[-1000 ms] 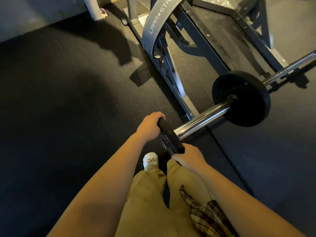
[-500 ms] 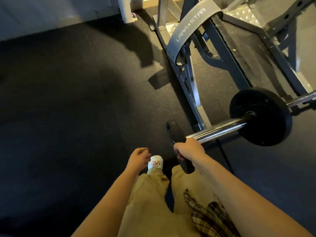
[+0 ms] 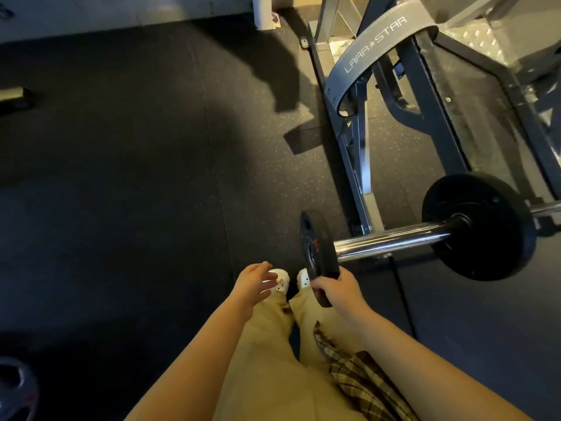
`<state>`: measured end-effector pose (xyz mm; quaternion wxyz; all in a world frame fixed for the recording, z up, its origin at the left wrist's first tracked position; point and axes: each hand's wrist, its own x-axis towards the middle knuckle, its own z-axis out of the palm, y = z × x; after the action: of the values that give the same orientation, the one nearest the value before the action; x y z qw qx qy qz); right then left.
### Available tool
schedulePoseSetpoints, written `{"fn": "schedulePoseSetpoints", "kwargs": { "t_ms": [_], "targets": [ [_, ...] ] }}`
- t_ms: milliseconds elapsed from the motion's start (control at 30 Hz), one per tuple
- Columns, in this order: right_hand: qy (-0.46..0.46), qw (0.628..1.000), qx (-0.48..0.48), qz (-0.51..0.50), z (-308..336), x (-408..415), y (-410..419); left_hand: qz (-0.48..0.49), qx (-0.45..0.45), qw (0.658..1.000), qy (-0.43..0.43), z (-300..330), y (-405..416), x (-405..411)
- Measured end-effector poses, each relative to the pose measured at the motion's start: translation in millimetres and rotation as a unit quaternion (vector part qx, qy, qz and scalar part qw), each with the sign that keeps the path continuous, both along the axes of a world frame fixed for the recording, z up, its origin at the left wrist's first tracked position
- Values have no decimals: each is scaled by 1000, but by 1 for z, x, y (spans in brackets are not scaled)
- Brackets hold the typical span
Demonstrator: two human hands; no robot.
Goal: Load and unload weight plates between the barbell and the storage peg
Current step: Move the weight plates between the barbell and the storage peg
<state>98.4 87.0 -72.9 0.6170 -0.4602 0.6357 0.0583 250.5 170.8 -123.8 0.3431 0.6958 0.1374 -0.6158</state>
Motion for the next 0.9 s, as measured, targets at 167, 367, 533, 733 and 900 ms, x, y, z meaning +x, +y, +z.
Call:
{"fn": "schedulePoseSetpoints", "kwargs": {
  "t_ms": [167,367,533,733,900],
  "targets": [
    [-23,996,64,-60,25,42,-29,83,22,996,-19,9,5,5],
    [-106,983,92,122,85,63,-36,255,26,967,-5,28,14,-3],
    [-254,936,55,236,176,71,-57,413,-236,878,55,109,-20,9],
    [-357,902,-36,238,251,71,-104,391,-415,819,-58,194,-49,32],
    [-397,907,-74,119,264,85,-130,319,-432,831,-143,254,-80,73]
  ]
}}
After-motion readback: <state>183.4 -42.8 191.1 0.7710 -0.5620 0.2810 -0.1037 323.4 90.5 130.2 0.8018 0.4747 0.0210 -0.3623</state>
